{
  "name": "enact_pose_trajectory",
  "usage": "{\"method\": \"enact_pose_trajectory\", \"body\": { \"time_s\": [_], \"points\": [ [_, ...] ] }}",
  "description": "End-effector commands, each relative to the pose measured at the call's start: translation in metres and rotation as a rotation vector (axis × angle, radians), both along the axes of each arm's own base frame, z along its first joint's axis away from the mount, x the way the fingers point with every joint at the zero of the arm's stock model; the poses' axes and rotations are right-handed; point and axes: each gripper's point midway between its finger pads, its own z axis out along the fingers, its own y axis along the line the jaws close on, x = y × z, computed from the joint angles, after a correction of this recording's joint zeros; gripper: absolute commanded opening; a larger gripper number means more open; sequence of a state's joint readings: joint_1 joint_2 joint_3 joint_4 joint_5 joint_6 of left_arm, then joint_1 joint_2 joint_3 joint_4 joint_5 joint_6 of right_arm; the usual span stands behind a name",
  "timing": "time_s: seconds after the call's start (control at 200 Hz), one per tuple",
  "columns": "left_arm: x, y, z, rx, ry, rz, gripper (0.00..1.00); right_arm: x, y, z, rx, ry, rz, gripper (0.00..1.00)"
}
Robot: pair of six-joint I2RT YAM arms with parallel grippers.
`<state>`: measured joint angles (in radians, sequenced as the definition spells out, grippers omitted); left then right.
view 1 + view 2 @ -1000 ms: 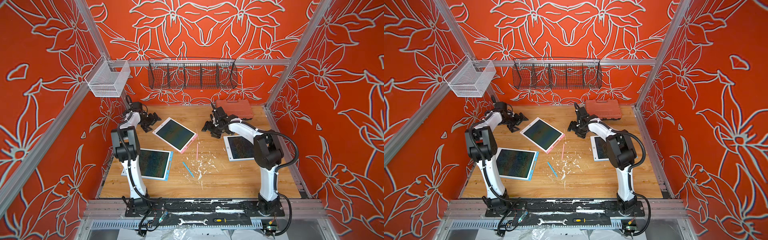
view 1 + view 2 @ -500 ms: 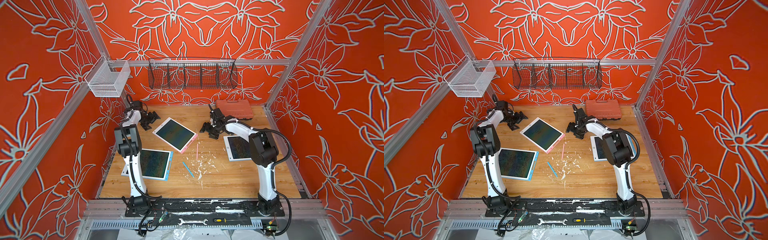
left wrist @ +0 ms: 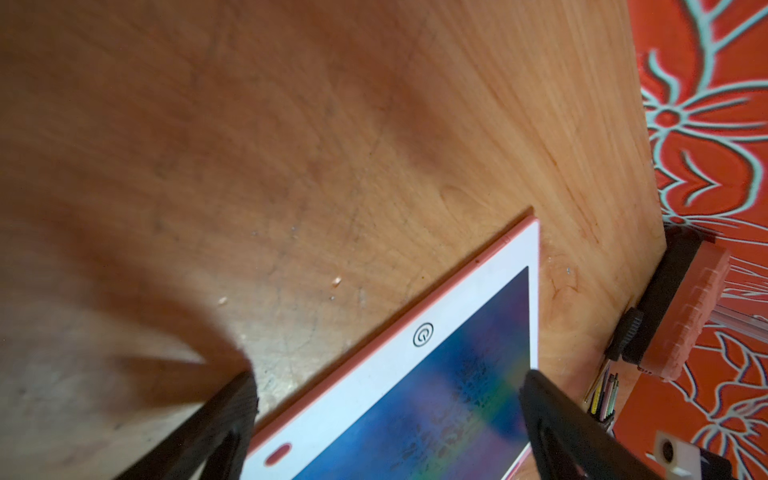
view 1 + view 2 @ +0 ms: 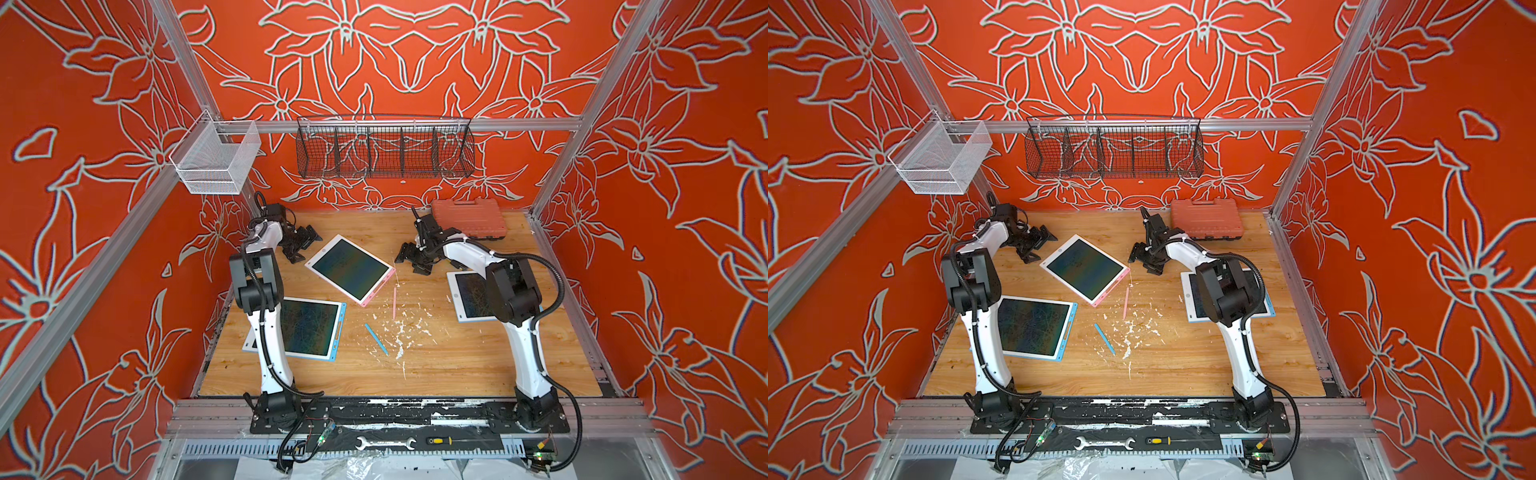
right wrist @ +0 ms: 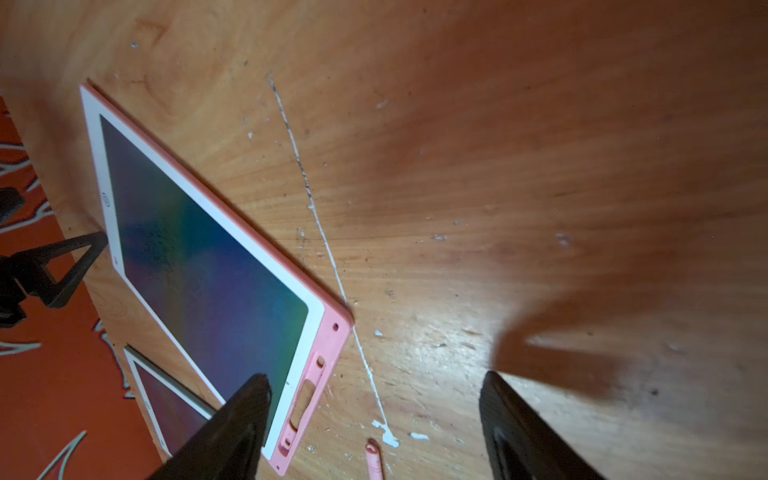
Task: Place the stylus back onto the writing tablet
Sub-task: Adjust the writing tablet at the center of the board.
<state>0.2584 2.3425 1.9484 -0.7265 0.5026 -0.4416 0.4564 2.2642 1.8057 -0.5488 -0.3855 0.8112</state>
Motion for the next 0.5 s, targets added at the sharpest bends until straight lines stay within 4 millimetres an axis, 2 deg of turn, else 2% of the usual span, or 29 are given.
{"method": "enact_pose_trajectory", "body": {
  "time_s": [0.0,0.495],
  "points": [
    [-0.021,-0.013,-0.01,-0.019,0.065,-0.033,0.97,-0.003,0.008,-0.003,0.001,0.022,0.016,0.81],
    [-0.058,-0.054,-0.016,-0.063,0.098,-0.103,0.97,-0.017,0.005,-0.018,-0.028,0.06,0.013,0.77]
  ]
}}
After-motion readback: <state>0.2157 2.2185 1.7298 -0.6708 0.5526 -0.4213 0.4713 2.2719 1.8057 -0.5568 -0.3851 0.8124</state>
